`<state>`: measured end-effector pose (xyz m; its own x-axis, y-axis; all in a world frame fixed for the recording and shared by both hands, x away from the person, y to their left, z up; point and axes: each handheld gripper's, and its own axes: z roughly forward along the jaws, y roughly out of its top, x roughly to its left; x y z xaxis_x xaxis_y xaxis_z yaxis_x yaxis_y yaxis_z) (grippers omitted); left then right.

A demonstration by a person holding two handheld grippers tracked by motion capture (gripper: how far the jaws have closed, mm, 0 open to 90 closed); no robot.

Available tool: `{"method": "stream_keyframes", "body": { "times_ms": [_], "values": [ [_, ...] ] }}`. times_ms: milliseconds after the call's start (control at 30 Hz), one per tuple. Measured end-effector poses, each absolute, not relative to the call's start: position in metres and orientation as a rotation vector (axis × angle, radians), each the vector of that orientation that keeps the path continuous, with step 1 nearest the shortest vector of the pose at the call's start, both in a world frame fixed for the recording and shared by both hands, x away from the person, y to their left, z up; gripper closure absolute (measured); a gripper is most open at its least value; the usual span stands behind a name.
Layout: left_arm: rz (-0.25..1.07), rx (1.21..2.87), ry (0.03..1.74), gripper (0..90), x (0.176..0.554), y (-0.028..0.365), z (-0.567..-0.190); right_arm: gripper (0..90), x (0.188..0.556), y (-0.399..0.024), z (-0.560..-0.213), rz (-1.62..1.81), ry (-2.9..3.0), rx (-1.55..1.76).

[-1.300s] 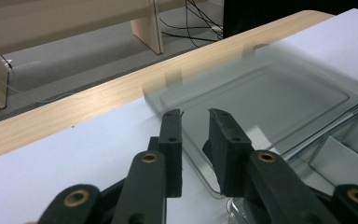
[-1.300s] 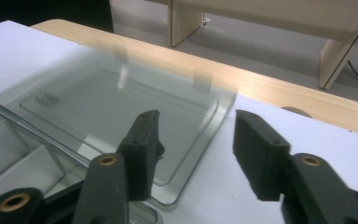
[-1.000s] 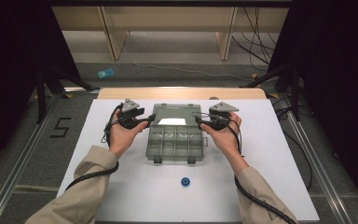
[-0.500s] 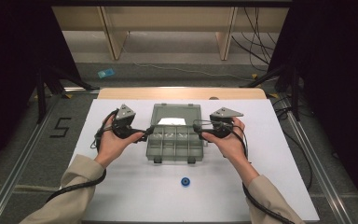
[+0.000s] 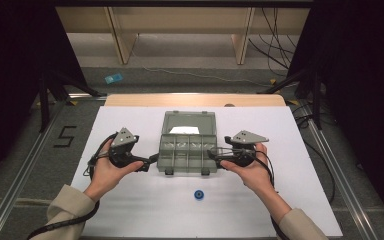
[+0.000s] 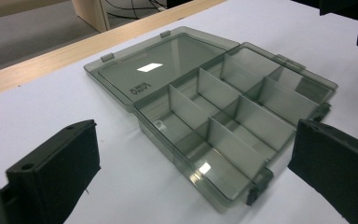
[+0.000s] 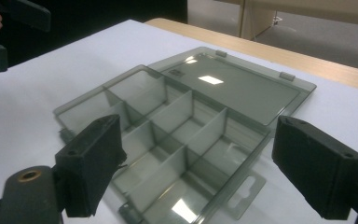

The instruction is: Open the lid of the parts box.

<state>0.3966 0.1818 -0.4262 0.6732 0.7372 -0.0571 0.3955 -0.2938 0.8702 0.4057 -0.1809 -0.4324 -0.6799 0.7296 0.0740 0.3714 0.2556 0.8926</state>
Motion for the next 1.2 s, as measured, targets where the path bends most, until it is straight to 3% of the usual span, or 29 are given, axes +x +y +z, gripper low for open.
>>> {"method": "stream_keyframes", "body": {
  "times_ms": [500, 1200],
  "values": [
    [0.411, 1.909, 0.858, 1.5, 0.365, 0.191, -0.434, 18.1, 0.365, -0.181, -0.447, 1.418, 2.3, 0.952],
    [0.425, 1.876, 0.844, 1.8, 0.358, 0.199, -0.437, 18.4, 0.348, -0.176, -0.449, 1.455, 2.336, 0.886]
  ]
}}
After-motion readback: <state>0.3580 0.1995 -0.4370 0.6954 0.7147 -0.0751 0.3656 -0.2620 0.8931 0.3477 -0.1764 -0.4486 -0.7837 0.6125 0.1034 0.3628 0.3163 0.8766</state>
